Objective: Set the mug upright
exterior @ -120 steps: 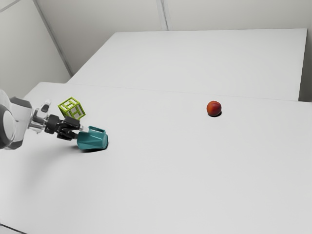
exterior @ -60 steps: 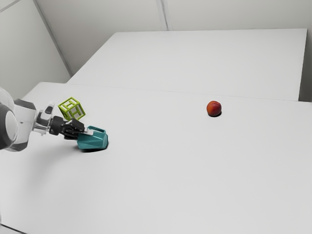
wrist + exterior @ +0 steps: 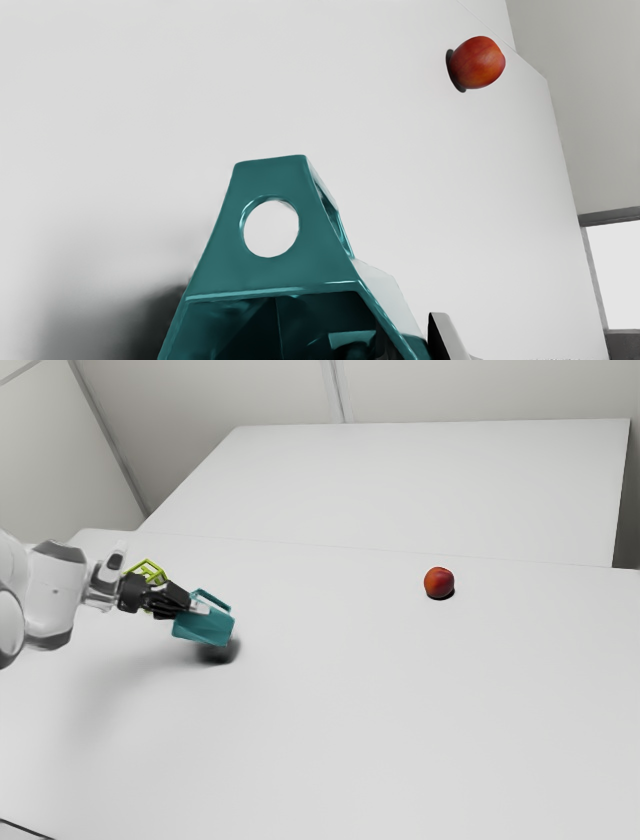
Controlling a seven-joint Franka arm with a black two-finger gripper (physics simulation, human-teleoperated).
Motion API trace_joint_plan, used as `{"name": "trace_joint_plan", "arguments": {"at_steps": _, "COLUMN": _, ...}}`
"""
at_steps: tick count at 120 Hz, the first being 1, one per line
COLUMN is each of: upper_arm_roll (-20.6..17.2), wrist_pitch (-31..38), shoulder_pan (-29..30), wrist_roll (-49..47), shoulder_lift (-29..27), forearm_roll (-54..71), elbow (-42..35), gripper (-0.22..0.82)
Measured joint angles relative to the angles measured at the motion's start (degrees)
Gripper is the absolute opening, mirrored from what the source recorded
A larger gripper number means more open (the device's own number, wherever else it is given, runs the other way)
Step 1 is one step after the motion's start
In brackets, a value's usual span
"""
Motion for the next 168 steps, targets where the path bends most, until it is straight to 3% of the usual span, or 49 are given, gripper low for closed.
{"name": "trace_joint_plan", "arguments": {"at_steps": 26, "upper_arm_roll": -5.7, "wrist_pitch": 6.1, "shoulder_pan": -4.0, "wrist_roll": -2.0, "shoulder_lift": -3.0, "forearm_roll": 11.8, "elbow": 4.2, "gripper": -0.15}}
{"name": "trace_joint_plan", "arguments": {"at_steps": 57, "upper_arm_roll": -6.3, "wrist_pitch": 14.2, "shoulder_pan": -12.9, "wrist_roll": -8.3, "shoulder_lift": -5.2, "forearm_roll": 42.2, "elbow": 6.8, "gripper": -0.17}}
{"name": "trace_joint_plan", "arguments": {"at_steps": 72, "upper_arm_roll": -6.4, "wrist_pitch": 18.9, "shoulder_pan": -16.3, "wrist_roll": -11.7, "shoulder_lift": -7.5, "forearm_roll": 53.7, "elbow": 2.9, "gripper": -0.17}}
{"name": "trace_joint_plan", "arguments": {"at_steps": 87, "upper_arm_roll": -6.4, "wrist_pitch": 24.8, "shoulder_pan": -17.6, "wrist_roll": -14.6, "shoulder_lift": -12.9, "forearm_roll": 60.9, "elbow": -6.1, "gripper": -0.17}}
{"name": "trace_joint_plan", "arguments": {"at_steps": 127, "upper_arm_roll": -7.0, "wrist_pitch": 38.0, "shoulder_pan": -20.8, "wrist_roll": -21.0, "shoulder_lift": -14.3, "forearm_roll": 70.6, "elbow": -14.4, "gripper": -0.17}}
{"name": "trace_joint_plan", "arguments": {"at_steps": 168, "upper_arm_roll": -7.2, "wrist_pitch": 44.4, "shoulder_pan": -21.5, "wrist_roll": -25.0, "shoulder_lift": -14.1, "forearm_roll": 71.7, "elbow": -16.9, "gripper": -0.17}}
